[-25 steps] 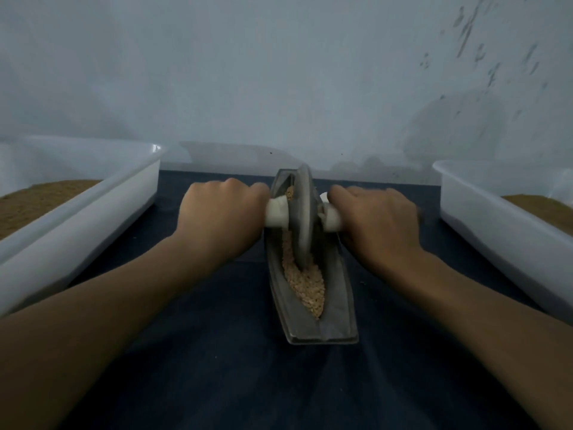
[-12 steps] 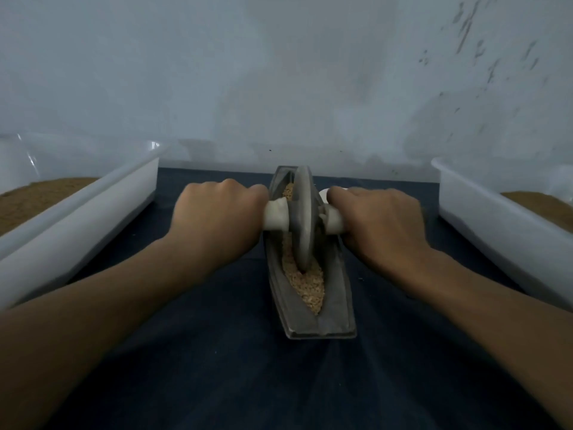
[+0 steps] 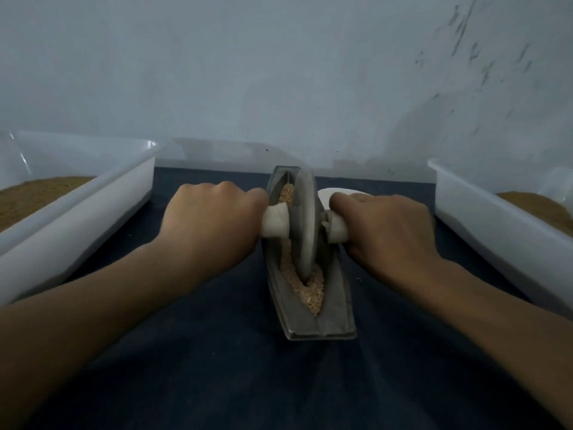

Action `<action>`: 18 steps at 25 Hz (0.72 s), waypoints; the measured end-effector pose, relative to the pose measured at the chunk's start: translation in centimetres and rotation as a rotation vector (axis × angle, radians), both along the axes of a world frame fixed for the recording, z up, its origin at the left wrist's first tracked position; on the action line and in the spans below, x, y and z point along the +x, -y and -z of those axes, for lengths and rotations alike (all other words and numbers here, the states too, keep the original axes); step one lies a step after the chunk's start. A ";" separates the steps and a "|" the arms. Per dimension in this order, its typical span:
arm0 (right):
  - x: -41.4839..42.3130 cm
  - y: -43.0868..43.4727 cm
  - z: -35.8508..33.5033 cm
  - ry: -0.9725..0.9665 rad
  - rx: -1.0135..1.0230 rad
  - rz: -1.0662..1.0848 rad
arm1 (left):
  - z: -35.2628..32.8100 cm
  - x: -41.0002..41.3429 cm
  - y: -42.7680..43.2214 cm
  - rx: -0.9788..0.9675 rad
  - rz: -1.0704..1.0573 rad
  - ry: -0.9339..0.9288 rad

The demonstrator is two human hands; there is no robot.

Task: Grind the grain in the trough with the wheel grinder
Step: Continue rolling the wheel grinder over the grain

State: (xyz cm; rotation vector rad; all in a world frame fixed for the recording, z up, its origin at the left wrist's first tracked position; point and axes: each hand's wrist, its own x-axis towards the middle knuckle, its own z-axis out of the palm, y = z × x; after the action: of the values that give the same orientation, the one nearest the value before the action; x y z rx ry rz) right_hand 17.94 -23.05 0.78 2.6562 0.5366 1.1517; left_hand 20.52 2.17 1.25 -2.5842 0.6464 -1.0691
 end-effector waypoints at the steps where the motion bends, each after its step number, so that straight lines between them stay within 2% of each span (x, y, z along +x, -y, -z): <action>1: 1.1 -0.7 -0.4 -0.010 -0.015 0.050 | -0.2 0.9 0.6 -0.003 -0.069 -0.053; 4: 3.8 -2.5 -1.8 -0.167 0.000 0.193 | -1.1 3.2 1.9 -0.091 -0.186 -0.188; 6: 3.0 -2.3 -2.2 -0.176 -0.032 0.165 | -1.1 2.3 1.4 -0.094 -0.158 -0.187; 9: -0.7 -0.3 -0.5 0.059 -0.032 -0.028 | 0.1 -0.6 -0.1 -0.015 0.043 0.019; 11: -1.6 0.4 0.5 0.114 -0.009 -0.080 | 0.4 -1.3 -0.8 -0.007 0.122 0.086; 14: 1.0 -0.7 -0.1 0.040 -0.034 0.043 | 0.1 0.9 0.4 0.000 -0.028 -0.018; 16: 3.1 -1.9 -1.3 -0.121 -0.022 0.170 | -0.6 2.9 1.5 -0.048 -0.141 -0.088; 18: 4.1 -2.3 -2.0 -0.187 0.006 0.209 | -1.1 3.5 1.8 -0.078 -0.180 -0.149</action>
State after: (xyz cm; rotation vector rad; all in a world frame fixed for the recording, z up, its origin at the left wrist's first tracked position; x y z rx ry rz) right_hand 22.07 -20.70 2.76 2.7625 0.2755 0.8543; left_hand 23.97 0.33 2.38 -2.7474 0.4012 -0.8682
